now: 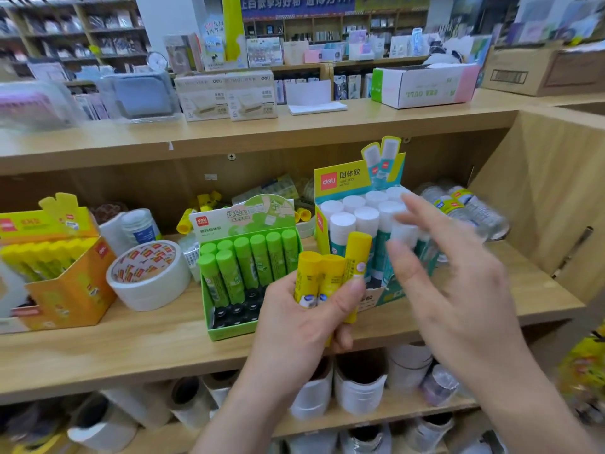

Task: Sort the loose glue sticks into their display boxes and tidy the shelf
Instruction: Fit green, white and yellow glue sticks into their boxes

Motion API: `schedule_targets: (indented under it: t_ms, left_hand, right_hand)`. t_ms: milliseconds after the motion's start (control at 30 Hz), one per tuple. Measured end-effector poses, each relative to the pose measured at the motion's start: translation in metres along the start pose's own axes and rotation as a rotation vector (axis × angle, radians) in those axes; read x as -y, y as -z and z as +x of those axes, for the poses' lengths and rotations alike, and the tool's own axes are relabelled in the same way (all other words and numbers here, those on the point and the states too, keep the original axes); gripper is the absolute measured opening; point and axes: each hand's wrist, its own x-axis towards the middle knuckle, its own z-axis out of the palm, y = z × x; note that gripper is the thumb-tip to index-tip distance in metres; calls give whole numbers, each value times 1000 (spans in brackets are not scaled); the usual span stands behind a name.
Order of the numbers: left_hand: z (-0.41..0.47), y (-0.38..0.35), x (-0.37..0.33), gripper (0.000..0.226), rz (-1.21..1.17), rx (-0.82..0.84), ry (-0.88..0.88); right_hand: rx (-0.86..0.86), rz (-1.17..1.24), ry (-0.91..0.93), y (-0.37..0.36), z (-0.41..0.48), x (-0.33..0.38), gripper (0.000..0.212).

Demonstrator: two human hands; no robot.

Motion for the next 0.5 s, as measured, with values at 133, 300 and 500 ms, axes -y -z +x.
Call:
schedule_targets:
  t_ms: [133, 300, 500]
  left_hand:
    - [-13, 2, -3, 12, -77, 7, 12]
    - [-28, 12, -3, 19, -135, -44, 22]
    - [-41, 29, -3, 31, -103, -115, -43]
  right_hand:
    - [191, 763, -322, -16, -12, 29, 35]
    - [83, 953, -447, -22, -11, 27, 28]
    - [128, 1072, -582, -33, -19, 31, 47]
